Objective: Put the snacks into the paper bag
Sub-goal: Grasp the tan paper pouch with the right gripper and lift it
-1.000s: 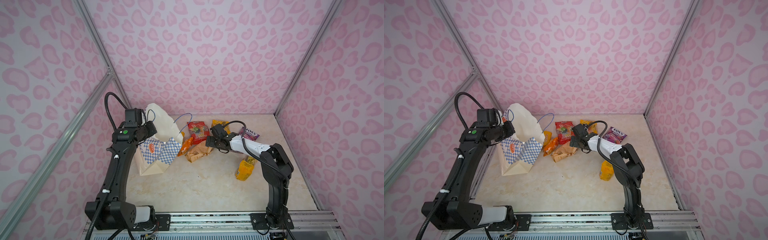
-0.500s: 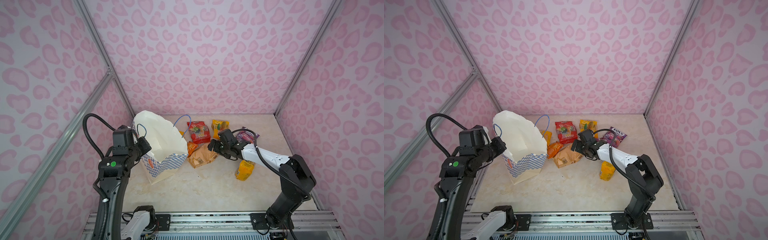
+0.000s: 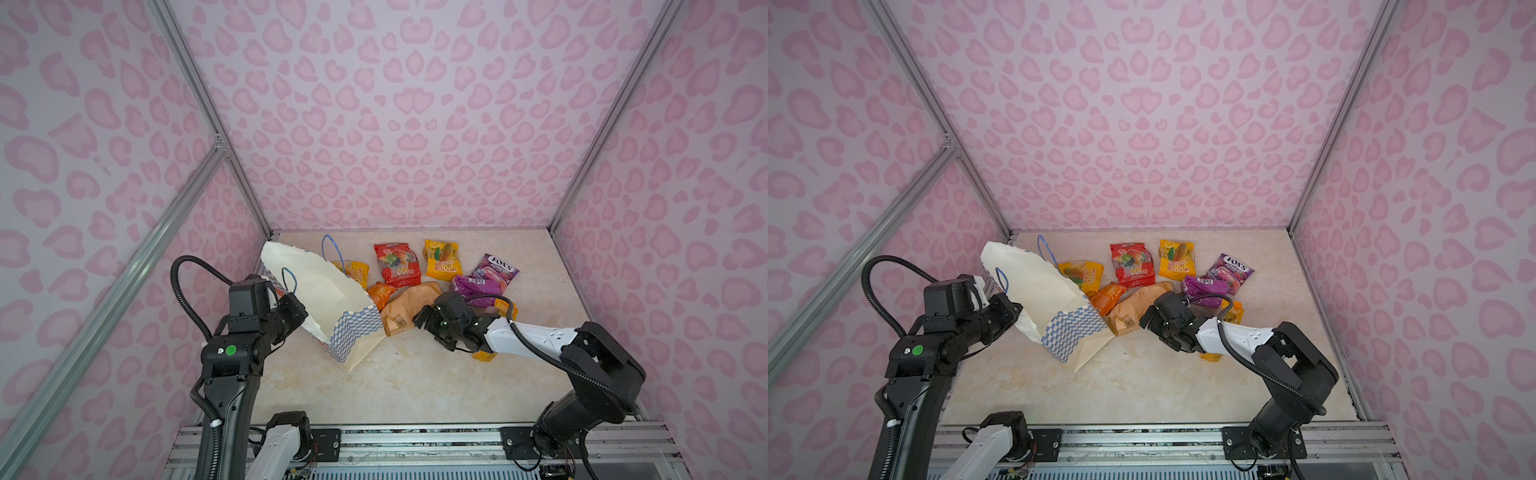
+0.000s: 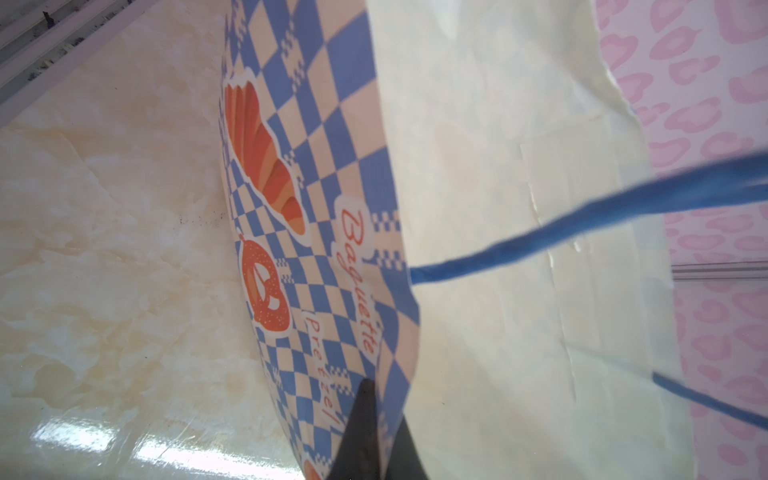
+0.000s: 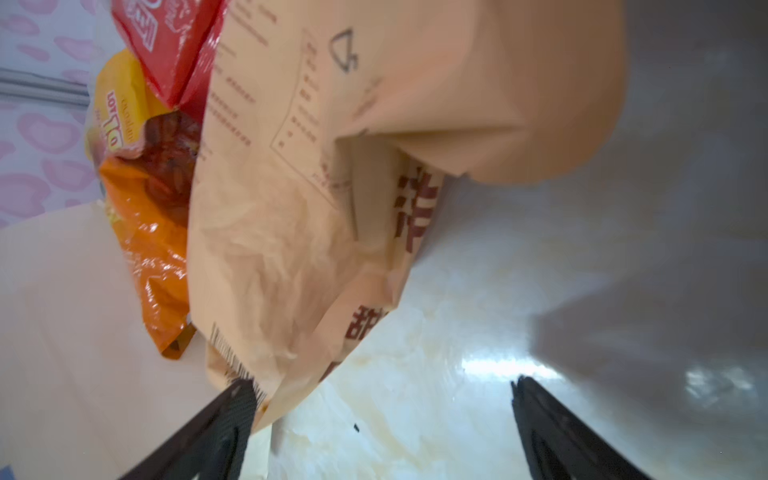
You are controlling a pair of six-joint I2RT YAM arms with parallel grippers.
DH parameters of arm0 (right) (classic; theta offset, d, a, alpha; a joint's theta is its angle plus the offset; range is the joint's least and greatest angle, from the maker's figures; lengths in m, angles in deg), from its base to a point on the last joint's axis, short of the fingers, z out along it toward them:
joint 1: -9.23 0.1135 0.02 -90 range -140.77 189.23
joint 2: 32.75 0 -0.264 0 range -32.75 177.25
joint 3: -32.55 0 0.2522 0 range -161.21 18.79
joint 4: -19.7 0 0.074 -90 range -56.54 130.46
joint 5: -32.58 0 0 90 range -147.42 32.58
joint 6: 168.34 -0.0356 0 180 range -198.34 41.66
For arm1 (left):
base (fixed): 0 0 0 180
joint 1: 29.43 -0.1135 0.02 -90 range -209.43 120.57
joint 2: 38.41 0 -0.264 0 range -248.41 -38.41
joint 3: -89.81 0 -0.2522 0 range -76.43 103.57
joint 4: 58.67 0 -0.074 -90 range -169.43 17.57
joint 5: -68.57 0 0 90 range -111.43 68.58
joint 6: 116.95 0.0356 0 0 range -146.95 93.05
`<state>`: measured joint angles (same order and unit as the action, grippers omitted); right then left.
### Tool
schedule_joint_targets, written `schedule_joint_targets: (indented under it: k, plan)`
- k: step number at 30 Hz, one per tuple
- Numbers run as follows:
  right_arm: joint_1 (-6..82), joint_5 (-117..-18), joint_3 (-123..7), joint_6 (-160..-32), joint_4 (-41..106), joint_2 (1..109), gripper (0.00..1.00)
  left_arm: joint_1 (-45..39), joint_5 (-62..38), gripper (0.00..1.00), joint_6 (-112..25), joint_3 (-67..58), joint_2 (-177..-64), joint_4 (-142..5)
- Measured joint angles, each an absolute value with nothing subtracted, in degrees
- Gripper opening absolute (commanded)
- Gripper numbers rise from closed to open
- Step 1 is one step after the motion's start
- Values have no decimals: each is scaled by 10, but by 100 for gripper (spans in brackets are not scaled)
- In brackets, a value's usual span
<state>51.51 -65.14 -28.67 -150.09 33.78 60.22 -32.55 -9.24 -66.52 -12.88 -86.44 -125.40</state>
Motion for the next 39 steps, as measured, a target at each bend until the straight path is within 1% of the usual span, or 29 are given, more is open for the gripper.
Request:
schedule_joint_targets:
  k: [2, 8, 10, 15, 19, 22, 26, 31, 34, 36, 37, 39]
  plan:
    - [516, -647, -286, -1513, 306, 613, 97, -326, -93, 3, -663, -116, -861, -1266]
    - [517, -639, -288, -1543, 217, 661, 87, -326, -125, 3, -641, -79, -840, -1295]
    - [517, -636, -293, -1549, 195, 676, 85, -326, -141, 3, -631, -80, -835, -1306]
    - [519, -623, -303, -1556, 159, 698, 76, -326, -155, 3, -627, -117, -827, -1313]
    - [520, -613, -308, -1553, 148, 707, 64, -326, -161, 3, -627, -136, -824, -1316]
    - [520, -603, -317, -1540, 149, 711, 57, -326, -175, 3, -623, -139, -818, -1315]
    - [521, -586, -322, -1516, 149, 710, 45, -326, -183, 3, -622, -141, -817, -1314]
    - [519, -568, -329, -1493, 156, 701, 43, -326, -183, 3, -623, -144, -812, -1311]
    - [515, -567, -331, -1491, 155, 703, 34, -326, -182, 3, -625, -144, -814, -1310]
    - [514, -572, -332, -1494, 150, 709, 31, -326, -182, 3, -625, -145, -816, -1309]
    - [514, -574, -332, -1496, 148, 712, 25, -326, -182, 3, -625, -146, -817, -1309]
    - [513, -575, -332, -1500, 148, 713, 21, -326, -179, 3, -625, -146, -817, -1308]
